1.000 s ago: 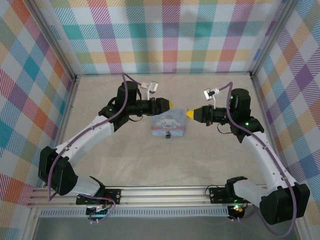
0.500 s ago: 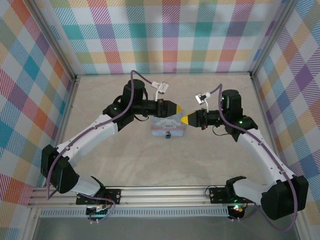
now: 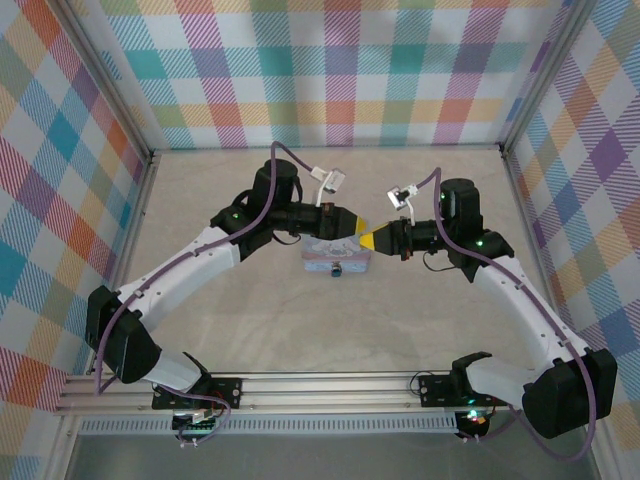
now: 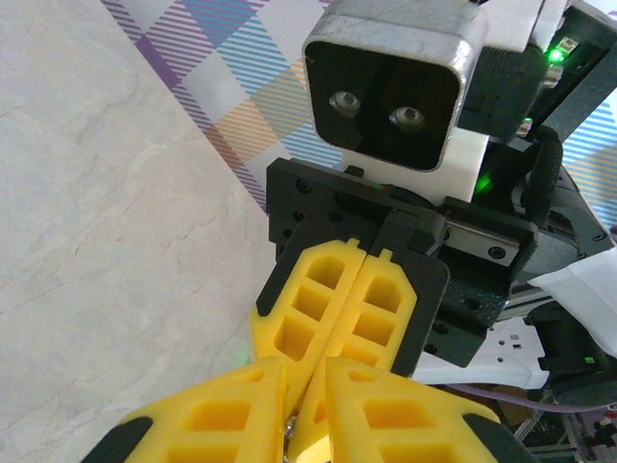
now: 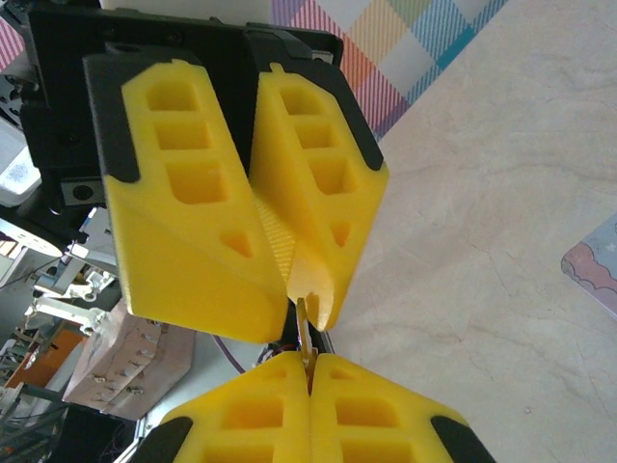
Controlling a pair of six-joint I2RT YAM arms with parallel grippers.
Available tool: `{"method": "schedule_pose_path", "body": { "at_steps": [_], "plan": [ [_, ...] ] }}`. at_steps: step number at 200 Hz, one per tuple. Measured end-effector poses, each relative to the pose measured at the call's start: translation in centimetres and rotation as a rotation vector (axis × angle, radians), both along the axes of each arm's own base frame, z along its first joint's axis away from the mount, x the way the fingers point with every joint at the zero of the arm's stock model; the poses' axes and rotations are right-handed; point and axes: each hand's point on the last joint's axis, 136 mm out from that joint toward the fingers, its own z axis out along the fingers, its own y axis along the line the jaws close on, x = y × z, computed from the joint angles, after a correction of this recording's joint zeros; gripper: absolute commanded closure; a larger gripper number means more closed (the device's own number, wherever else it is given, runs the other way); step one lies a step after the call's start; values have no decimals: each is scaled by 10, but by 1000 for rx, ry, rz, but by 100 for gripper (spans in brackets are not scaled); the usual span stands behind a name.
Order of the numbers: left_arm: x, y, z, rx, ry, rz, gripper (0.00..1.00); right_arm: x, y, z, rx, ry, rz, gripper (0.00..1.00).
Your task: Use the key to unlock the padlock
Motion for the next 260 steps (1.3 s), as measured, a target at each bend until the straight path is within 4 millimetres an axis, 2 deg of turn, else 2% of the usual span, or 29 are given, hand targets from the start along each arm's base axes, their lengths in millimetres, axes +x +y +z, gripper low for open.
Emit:
{"method": "schedule_pose_path", "body": {
  "at_steps": [30,50,66,79,91,102,118,171,205,260],
  "plan": [
    [-1,1,-4,13,9,-2,87,0,0,0,0,0,-1,100],
    [-1,1,-6,20,6,-5,100,0,0,0,-1,1,-1,100],
    [-2,1,-6,25,-2,-7,100,0,0,-1,-2,6,-1,98],
    [-2,2,-7,29,-2,-7,100,0,0,-1,-4,9,-1,82],
    [-1,2,-7,32,-8,-6,100,0,0,-2,-6,15,-4,72],
    [-1,3,-10,44,-4,-3,100,0,-1,-2,-9,0,-6,55],
    [-1,4,-11,54,-7,1,100,3,-2,-3,-18,1,-27,45],
    [2,5,1,61,-47,16,100,3,-15,-4,-44,-60,-162,46],
    [5,6,1,69,-55,32,100,8,-23,-2,-24,-89,-260,48],
    [5,6,1,68,-52,33,100,13,-21,1,39,-76,-301,44]
  ]
}}
